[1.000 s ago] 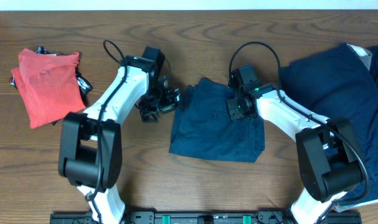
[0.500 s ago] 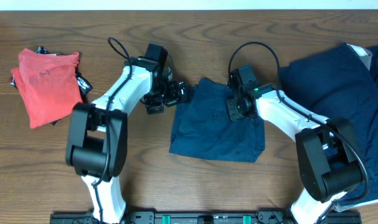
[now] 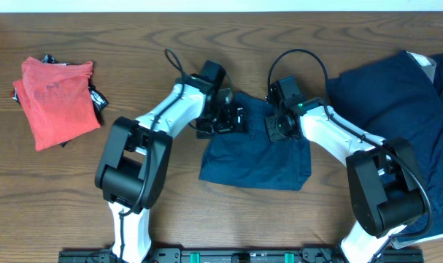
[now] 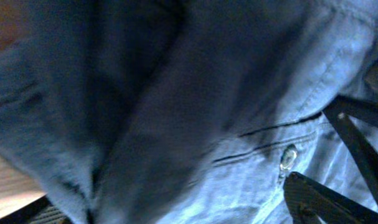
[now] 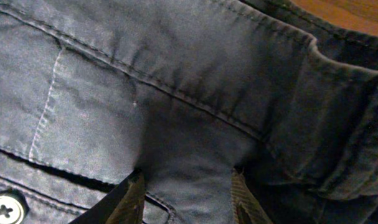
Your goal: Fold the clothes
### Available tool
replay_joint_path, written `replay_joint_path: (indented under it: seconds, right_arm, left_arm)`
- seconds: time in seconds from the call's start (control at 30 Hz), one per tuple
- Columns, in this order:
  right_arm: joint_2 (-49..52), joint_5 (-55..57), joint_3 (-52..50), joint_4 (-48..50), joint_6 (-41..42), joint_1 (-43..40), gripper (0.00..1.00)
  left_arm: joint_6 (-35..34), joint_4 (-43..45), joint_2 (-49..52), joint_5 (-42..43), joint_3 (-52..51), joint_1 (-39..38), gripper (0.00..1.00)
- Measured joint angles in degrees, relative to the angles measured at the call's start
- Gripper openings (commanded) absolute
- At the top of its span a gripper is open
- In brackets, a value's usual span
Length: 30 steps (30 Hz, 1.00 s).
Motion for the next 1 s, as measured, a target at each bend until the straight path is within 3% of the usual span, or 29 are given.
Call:
replay_joint_path:
  seconds: [0.07, 0.3, 0.63, 1.0]
  right_arm:
    - [0.0, 0.2, 0.0, -0.1, 0.0, 0.0, 0.45]
    - [0.0, 0.8, 0.1, -0.5, 0.0, 0.0, 0.45]
    - [-4.0, 0.0, 1.7, -7.3, 0.0, -0.3, 0.56]
    - [-24.6, 1.7, 5.7, -13.8, -0.2, -5.2, 0.59]
  left_arm:
    - [0.2, 0.1, 0.2, 0.0, 0.0, -0.8, 0.73]
    - [1.1, 1.4, 1.5, 0.4, 0.0, -1.3, 0.08]
    - [2.2, -2.6, 0.3, -5.0, 0.2, 0.7, 0.06]
    - [4.6, -6.8, -12.8, -26.7, 4.9, 21.8, 0.06]
